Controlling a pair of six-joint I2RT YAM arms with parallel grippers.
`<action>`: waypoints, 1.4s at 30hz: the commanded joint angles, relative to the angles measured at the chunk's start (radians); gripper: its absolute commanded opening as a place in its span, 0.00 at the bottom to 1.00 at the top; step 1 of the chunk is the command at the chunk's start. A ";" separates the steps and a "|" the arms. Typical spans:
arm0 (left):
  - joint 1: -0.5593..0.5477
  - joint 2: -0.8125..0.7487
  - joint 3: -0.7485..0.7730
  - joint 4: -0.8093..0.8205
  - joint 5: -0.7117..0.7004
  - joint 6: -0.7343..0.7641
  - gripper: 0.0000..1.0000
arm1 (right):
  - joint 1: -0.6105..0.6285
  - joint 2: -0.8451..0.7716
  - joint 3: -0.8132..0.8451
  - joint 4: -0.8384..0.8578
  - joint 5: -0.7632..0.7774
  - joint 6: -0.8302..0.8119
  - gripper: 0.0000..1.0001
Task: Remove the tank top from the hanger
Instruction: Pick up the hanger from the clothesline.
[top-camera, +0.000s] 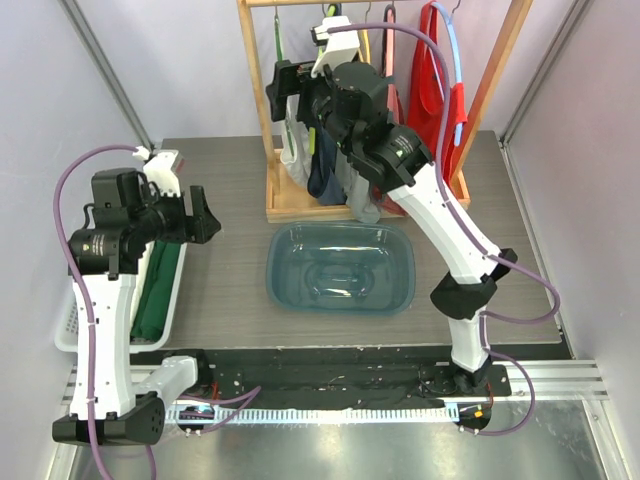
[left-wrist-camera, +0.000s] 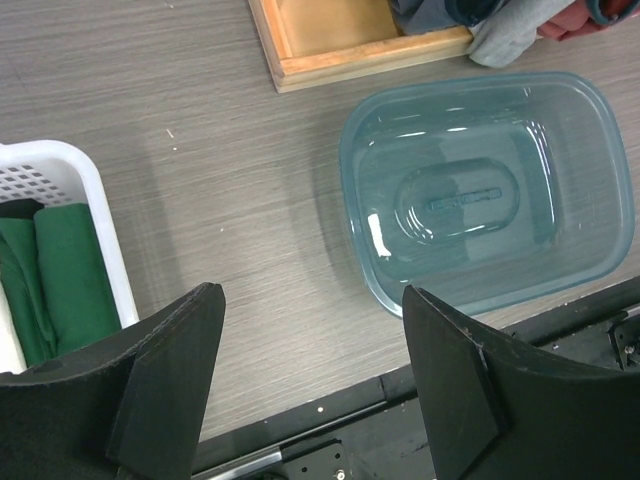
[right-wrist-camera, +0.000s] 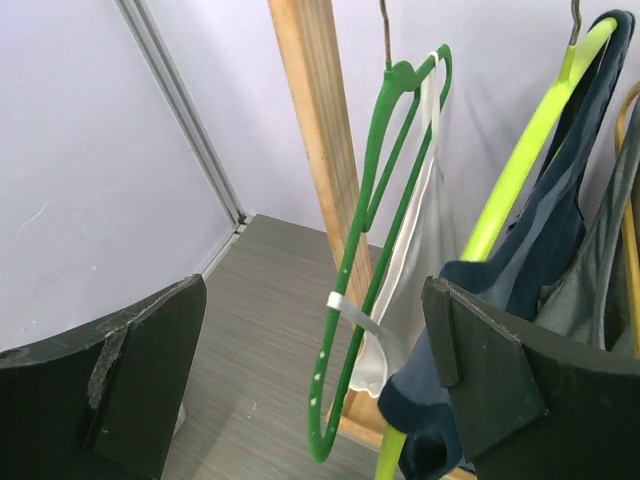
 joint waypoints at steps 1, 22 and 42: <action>0.004 -0.026 -0.008 0.041 0.021 0.013 0.77 | -0.050 0.016 -0.004 0.074 -0.060 0.037 0.98; 0.004 0.124 0.246 0.236 0.002 -0.117 0.79 | 0.129 -0.085 -0.114 0.130 0.131 -0.108 0.91; -0.308 0.710 0.905 0.449 -0.172 -0.094 0.77 | 0.135 -0.799 -0.929 0.104 0.124 0.048 0.77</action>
